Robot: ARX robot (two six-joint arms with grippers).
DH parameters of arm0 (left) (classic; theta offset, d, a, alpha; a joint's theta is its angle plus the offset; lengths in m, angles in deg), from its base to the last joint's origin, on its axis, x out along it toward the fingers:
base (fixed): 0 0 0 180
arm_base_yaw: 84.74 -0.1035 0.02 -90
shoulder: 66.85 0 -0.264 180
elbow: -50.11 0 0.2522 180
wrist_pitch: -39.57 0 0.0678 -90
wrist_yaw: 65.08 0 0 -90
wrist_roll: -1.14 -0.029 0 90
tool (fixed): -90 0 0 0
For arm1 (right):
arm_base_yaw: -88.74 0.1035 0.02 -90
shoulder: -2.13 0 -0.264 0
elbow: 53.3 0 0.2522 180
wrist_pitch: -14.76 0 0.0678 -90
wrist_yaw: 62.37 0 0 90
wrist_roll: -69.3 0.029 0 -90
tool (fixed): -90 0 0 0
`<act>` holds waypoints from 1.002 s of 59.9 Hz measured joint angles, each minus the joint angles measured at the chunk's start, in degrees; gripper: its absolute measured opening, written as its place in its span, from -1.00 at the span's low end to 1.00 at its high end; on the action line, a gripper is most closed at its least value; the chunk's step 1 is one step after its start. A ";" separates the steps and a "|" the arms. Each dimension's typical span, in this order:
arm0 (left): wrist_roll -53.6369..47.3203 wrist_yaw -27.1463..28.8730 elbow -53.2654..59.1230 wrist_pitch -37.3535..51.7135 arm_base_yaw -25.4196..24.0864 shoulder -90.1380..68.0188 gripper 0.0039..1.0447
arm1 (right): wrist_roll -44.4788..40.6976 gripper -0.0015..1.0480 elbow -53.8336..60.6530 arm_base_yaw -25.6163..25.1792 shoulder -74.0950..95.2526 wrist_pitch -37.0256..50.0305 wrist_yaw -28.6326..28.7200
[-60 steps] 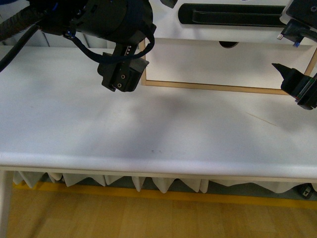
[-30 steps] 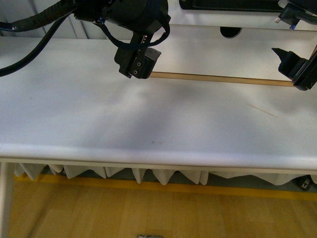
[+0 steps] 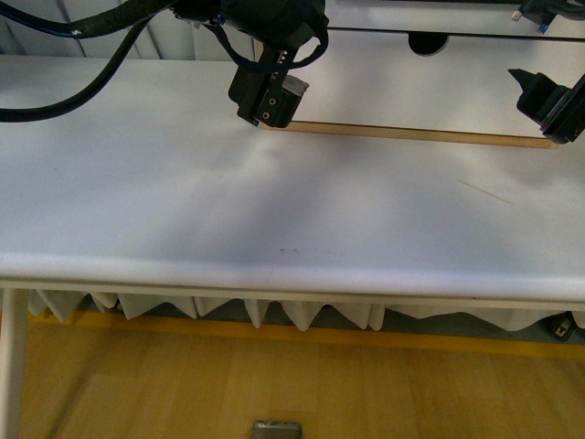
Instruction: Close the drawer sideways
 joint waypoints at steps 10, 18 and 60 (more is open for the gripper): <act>0.02 0.00 -1.33 -0.70 0.00 -0.83 0.89 | -0.04 0.83 -0.42 -0.22 0.44 0.00 0.13; 0.00 -0.46 -2.67 -1.49 0.02 -1.66 0.89 | -0.04 0.83 -0.55 -0.22 0.52 0.00 0.09; -1.92 1.05 4.55 0.35 -0.50 4.37 0.89 | 1.88 0.83 5.68 1.49 -6.19 -0.48 -0.46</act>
